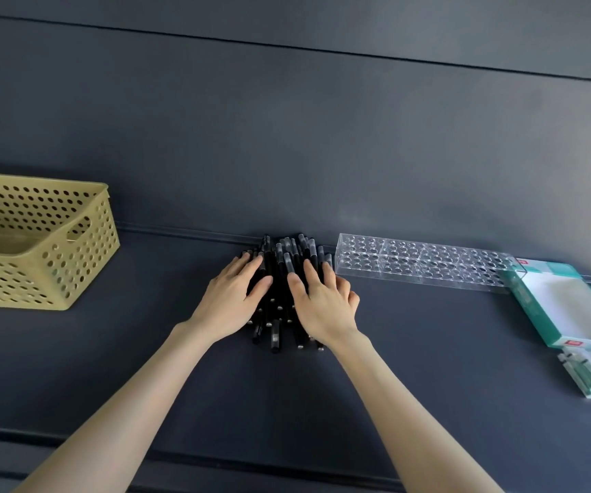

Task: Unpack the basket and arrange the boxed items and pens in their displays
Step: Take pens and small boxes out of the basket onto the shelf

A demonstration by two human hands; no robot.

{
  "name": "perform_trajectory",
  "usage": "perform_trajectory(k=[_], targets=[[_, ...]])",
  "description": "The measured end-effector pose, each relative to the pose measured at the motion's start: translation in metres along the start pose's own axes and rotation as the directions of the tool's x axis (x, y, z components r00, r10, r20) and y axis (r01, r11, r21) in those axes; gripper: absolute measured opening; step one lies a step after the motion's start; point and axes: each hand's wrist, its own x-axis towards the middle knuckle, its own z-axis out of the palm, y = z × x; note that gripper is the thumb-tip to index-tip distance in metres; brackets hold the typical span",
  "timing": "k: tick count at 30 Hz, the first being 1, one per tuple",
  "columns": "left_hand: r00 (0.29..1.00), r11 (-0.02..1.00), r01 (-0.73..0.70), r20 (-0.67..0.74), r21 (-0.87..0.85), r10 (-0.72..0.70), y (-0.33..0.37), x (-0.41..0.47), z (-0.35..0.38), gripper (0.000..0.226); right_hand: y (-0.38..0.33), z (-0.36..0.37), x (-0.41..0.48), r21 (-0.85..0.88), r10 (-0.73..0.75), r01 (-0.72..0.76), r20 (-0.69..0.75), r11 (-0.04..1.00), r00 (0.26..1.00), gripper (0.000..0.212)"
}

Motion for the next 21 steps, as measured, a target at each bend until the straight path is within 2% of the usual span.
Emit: perform_trajectory(k=[2,5,8,11,21], targets=[[1.000,1.000,-0.004,-0.007,-0.024,0.004,0.000,-0.003,-0.002,0.055,0.006,-0.004,-0.001,0.033,-0.013,0.014,-0.027,0.999,1.000,0.054],[0.998,0.999,-0.020,-0.053,-0.029,0.018,0.004,-0.006,-0.006,0.049,0.011,-0.011,-0.005,-0.004,-0.084,0.084,-0.112,0.996,0.990,0.049],[0.987,0.998,-0.060,-0.150,0.000,0.059,0.010,-0.013,-0.016,0.040,0.013,-0.021,-0.009,-0.001,-0.162,0.164,-0.172,0.986,0.972,0.043],[0.962,0.996,-0.085,-0.262,0.006,0.083,0.014,-0.024,-0.033,0.032,0.006,-0.030,-0.015,0.078,-0.210,0.234,-0.238,0.969,0.948,0.036],[0.845,0.986,-0.159,-0.510,0.045,0.159,-0.006,-0.089,-0.128,0.014,-0.092,-0.032,-0.052,0.155,-0.422,0.497,-0.354,0.854,0.835,0.013]])
